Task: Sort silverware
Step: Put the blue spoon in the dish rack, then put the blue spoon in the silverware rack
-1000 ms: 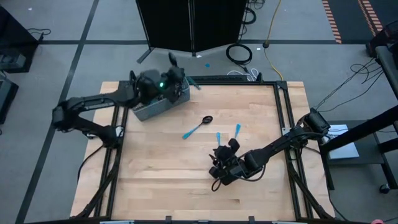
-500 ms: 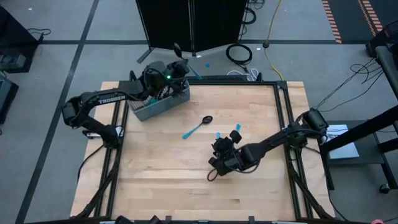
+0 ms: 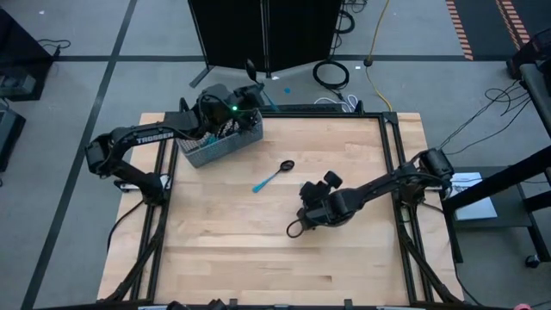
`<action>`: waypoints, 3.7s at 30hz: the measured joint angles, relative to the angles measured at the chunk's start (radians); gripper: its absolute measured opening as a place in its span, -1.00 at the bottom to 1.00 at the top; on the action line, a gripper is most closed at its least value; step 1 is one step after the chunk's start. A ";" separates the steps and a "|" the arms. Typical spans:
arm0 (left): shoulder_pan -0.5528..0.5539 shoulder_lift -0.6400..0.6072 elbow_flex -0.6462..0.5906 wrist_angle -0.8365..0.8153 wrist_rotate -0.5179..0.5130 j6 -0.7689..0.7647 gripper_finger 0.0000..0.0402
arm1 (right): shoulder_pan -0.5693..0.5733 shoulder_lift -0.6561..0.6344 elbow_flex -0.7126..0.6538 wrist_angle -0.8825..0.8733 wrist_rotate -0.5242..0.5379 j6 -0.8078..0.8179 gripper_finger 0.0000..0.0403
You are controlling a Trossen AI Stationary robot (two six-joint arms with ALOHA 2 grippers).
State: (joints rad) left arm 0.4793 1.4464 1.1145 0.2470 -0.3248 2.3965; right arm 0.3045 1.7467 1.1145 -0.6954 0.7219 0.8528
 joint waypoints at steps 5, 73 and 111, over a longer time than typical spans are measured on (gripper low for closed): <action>0.000 0.000 0.000 -0.005 -0.069 0.053 -1.00 | -0.036 -0.002 0.000 -0.131 0.048 0.025 -0.35; 0.043 0.092 -0.024 -0.232 -0.105 0.204 -0.65 | -0.287 -0.002 0.000 -0.068 0.110 -0.312 -0.35; -0.147 -0.050 -0.023 -0.107 0.918 -1.278 -0.60 | -0.193 -0.034 0.001 -0.188 -0.213 -0.136 -0.35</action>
State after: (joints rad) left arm 0.3319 1.3960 1.0910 0.1395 0.5927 1.1184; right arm 0.1117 1.7123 1.1156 -0.8836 0.5091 0.7164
